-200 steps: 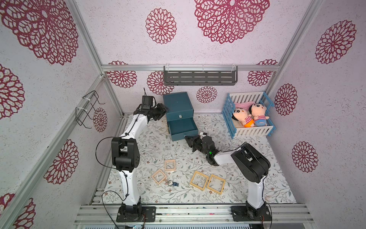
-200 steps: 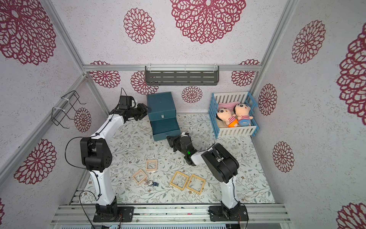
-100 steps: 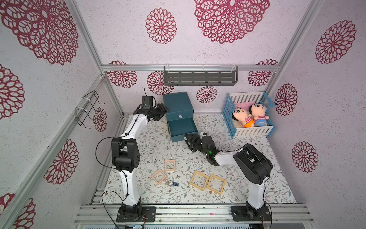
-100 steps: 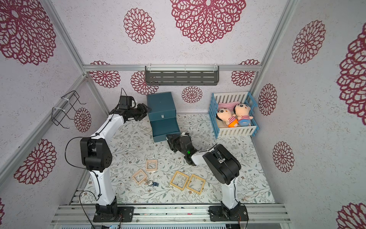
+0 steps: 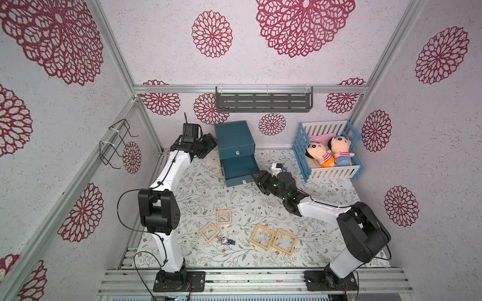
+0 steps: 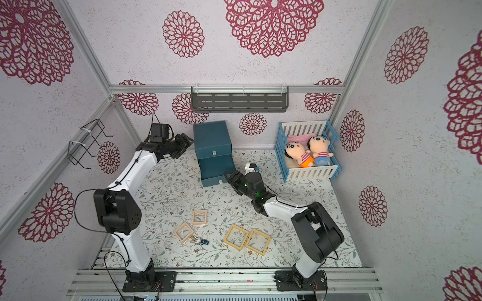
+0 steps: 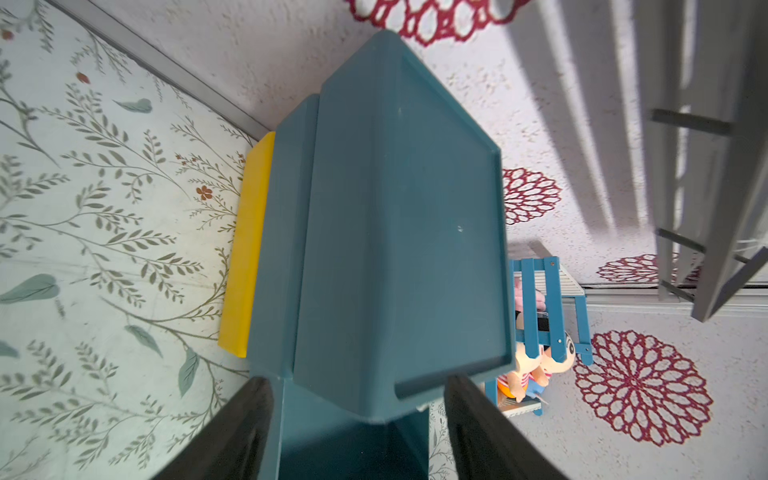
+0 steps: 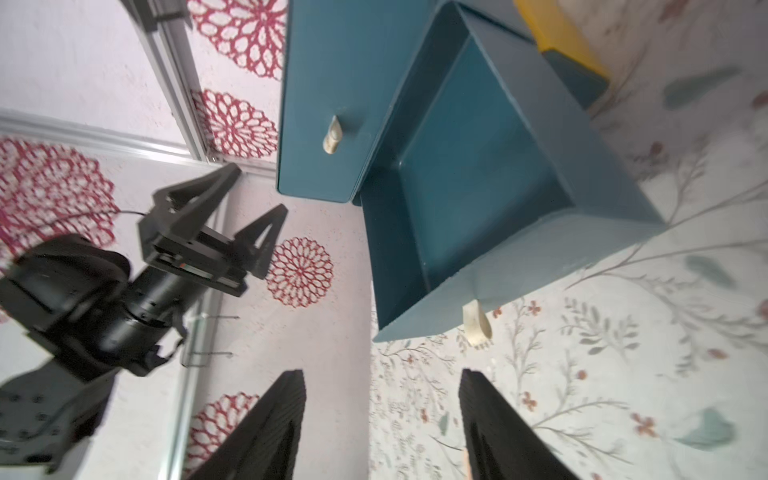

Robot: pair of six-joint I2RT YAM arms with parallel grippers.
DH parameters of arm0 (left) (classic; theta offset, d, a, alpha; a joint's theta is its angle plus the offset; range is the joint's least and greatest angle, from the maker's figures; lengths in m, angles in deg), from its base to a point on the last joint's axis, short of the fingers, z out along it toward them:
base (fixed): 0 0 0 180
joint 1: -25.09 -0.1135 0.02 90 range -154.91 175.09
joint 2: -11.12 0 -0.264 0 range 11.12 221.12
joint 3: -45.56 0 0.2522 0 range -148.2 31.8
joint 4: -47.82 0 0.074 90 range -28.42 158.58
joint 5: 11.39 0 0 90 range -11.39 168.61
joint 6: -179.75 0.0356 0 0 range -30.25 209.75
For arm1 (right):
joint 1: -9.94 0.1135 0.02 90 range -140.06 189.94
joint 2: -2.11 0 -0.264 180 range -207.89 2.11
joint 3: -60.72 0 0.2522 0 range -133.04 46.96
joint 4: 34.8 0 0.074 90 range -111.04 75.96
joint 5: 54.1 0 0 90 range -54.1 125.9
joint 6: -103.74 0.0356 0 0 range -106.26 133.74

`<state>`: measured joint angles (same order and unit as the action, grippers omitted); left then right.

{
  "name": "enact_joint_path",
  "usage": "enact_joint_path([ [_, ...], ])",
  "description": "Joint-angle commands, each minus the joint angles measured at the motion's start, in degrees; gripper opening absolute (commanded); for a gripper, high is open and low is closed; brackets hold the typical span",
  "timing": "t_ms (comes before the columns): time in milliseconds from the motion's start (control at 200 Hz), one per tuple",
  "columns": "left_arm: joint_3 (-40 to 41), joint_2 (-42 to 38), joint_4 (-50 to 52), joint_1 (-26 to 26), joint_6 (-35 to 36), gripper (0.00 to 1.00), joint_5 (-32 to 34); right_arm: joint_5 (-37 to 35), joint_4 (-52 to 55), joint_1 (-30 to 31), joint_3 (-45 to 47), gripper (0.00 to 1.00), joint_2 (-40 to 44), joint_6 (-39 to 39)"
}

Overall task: Place the brooch boxes into the drawer by color
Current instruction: Open the drawer in the storage box, then pick up the brooch box from the center of the board.

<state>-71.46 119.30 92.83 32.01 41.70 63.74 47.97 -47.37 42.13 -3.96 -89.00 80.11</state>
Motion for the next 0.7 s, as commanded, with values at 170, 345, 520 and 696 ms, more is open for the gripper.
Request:
enact_joint_path([
  [170,15.89,-16.15,5.56,7.05,4.72,0.72,12.39,11.78,12.44,-1.33,6.91,0.63,16.40,-31.70],
  [345,28.05,-25.76,5.41,12.63,2.04,0.72,16.20,15.06,18.98,-1.57,11.46,0.58,26.42,-38.41],
  [520,37.10,-31.61,6.57,18.05,-1.25,0.71,18.44,16.03,25.23,-1.69,11.83,0.55,32.02,-41.71],
  [696,41.03,-33.61,12.69,23.99,-3.44,0.72,22.92,17.06,29.17,-1.69,10.71,0.55,34.11,-44.66],
])
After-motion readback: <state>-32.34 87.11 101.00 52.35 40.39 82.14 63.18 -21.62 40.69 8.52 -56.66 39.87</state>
